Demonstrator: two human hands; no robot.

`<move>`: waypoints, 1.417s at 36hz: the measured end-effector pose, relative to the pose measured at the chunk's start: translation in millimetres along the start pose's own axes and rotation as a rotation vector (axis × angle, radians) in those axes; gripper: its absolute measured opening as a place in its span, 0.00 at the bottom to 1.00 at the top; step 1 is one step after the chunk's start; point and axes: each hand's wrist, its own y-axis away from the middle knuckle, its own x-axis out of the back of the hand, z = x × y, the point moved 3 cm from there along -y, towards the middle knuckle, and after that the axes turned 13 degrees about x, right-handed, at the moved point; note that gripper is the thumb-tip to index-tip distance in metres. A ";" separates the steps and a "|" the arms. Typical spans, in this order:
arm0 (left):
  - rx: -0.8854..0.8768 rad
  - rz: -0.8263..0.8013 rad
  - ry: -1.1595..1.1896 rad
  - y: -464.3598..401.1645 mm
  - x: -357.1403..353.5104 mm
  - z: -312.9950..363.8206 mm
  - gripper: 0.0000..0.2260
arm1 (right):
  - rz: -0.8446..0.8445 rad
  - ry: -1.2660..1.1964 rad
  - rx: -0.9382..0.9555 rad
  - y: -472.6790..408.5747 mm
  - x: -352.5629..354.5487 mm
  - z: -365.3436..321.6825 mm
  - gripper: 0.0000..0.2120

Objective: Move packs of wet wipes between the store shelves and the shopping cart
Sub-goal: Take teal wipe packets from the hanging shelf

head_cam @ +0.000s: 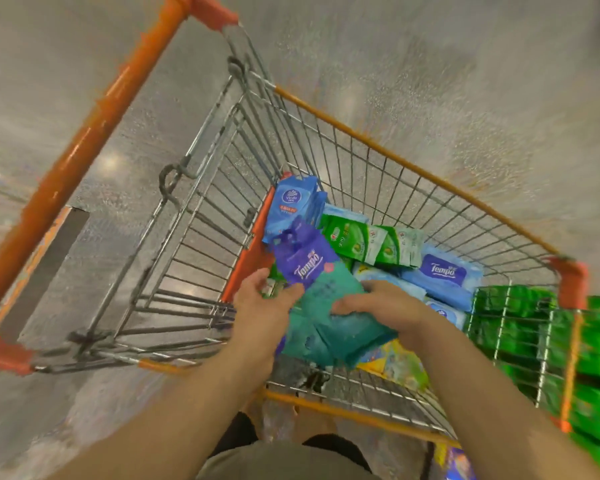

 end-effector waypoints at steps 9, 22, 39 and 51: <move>-0.088 -0.602 -0.099 103.9 -28.8 45.2 0.31 | 0.188 -0.623 0.325 116.1 -8.4 -50.5 0.11; -0.136 -1.034 -0.284 232.0 -91.6 59.5 0.35 | 0.656 -0.685 0.710 251.0 17.5 -53.8 0.25; -0.077 -1.330 -0.800 400.8 -151.8 -84.1 0.27 | 1.305 -0.914 0.851 434.5 12.1 100.4 0.25; 0.013 -1.488 -1.054 505.7 -165.5 -252.2 0.20 | 1.576 -1.018 0.819 563.1 -19.3 250.9 0.22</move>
